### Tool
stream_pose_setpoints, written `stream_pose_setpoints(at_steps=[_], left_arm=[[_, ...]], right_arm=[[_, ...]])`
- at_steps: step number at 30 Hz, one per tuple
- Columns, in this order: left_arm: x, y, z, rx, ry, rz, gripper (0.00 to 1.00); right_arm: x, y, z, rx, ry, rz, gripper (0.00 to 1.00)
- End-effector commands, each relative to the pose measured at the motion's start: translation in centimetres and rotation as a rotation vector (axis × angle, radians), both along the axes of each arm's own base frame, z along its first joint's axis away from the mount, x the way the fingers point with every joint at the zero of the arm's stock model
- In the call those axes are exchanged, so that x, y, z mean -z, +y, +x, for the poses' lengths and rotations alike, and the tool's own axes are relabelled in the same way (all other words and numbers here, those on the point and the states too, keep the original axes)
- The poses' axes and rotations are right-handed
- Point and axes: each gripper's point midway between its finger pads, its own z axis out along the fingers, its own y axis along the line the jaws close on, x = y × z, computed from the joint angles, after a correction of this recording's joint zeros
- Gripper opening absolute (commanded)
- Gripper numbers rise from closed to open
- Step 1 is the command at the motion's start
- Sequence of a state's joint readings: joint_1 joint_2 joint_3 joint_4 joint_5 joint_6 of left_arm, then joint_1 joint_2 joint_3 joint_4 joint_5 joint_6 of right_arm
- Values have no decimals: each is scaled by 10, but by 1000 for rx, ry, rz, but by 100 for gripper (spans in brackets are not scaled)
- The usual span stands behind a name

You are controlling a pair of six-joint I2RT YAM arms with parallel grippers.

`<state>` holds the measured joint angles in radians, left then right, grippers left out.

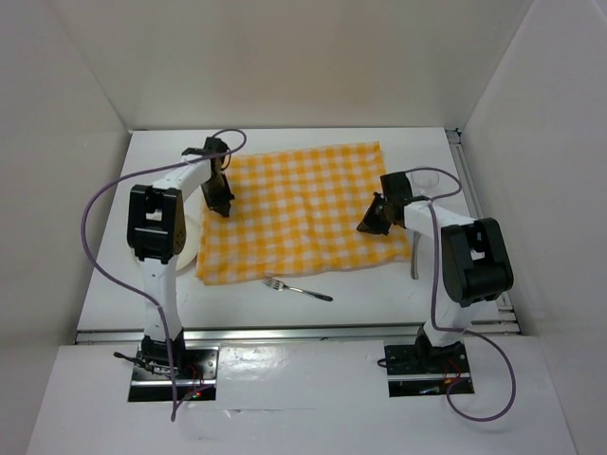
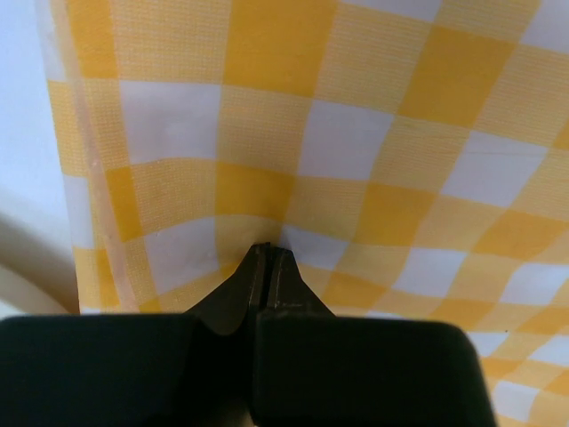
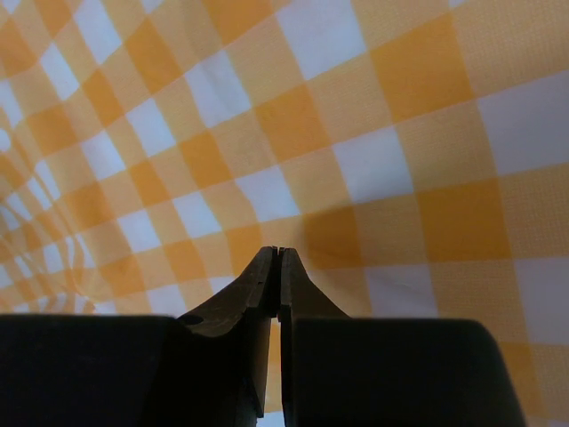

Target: Set the dinner table for one person

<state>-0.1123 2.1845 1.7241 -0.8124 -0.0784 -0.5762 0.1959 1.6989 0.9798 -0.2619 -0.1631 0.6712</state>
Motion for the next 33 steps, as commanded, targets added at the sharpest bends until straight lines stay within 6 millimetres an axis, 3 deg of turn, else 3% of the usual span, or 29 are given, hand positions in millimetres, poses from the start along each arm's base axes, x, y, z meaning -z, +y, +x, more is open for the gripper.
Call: stream_pose_setpoints(at_steps=[1,2,5,9,15,17,19,20,22,23,24,25,27,28,30,32,33], left_arm=[[5,0,17,25,14,41,0],[18,0,20,25,35,43,0],[21,0,42,43,14,55,0],[23,-1,46,44,28,56,0],[-4,4,67,39,-59,64,0],[-12,4,72,38,-79,62,0],[-40,5,77,33,-135,67,5],[-73,7,80,36,-201,72,8],[-108,9,80,38,-274,77,23],[-147,12,79,40,-359,89,32],[-164,14,77,44,-395,99,39],[-182,24,75,21,-430,116,54],[-204,42,65,-16,-465,130,59],[-216,50,52,-59,-481,120,59],[-218,78,37,-149,-474,107,58],[-202,95,4,-258,-428,88,54],[-197,120,-6,-339,-430,99,53]], right_arm=[[-4,2,13,21,-54,28,8],[-2,-2,15,38,-59,5,8],[16,-5,8,43,-8,-14,8],[30,-4,8,37,36,-16,8],[47,-1,13,33,103,-40,8],[38,0,17,34,83,-35,8],[18,10,26,5,25,-29,8],[5,16,24,-24,-4,-31,9],[-19,28,28,-56,-56,-41,11],[-34,30,31,-67,-93,-49,12],[-42,33,33,-66,-114,-61,16],[-52,39,34,-86,-145,-68,18],[-74,41,36,-83,-187,-72,24],[-79,48,33,-96,-202,-77,36],[-98,54,32,-103,-250,-69,51],[-107,63,29,-134,-281,-66,59],[-113,62,29,-141,-297,-68,64]])
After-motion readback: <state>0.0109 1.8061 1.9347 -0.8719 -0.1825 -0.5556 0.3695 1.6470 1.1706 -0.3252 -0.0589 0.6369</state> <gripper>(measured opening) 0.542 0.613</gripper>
